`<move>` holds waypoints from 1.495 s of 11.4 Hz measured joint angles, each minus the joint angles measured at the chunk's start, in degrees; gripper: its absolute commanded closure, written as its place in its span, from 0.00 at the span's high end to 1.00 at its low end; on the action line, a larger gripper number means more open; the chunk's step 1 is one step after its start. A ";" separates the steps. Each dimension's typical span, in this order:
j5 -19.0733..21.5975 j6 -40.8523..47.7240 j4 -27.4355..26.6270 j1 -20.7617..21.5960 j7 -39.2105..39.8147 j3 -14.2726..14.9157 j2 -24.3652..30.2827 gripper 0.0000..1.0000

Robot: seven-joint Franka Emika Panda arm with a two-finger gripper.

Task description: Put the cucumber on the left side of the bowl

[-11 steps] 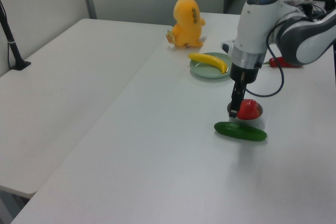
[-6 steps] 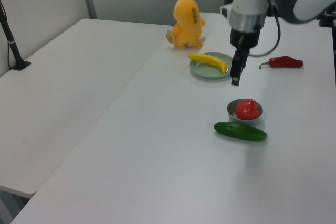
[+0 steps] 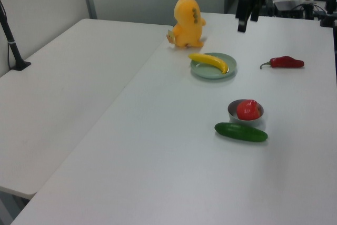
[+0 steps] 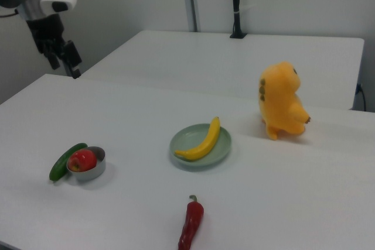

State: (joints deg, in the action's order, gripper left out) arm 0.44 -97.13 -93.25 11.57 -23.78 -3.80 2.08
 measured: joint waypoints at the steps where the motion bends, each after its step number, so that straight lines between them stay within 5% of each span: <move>1: 1.19 1.06 0.16 0.04 0.07 2.64 1.39 1.00; 5: 1.81 5.89 0.11 -0.20 3.16 8.70 4.32 1.00; 9: 3.72 6.01 -0.58 -4.62 10.19 9.74 3.78 1.00; 12: 4.19 3.25 -0.70 -5.64 17.12 8.77 2.72 1.00; 17: 4.25 2.40 -1.44 -9.39 19.29 1.21 2.31 1.00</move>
State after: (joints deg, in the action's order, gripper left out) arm 4.68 -94.73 -94.69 2.17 -4.49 -2.59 4.39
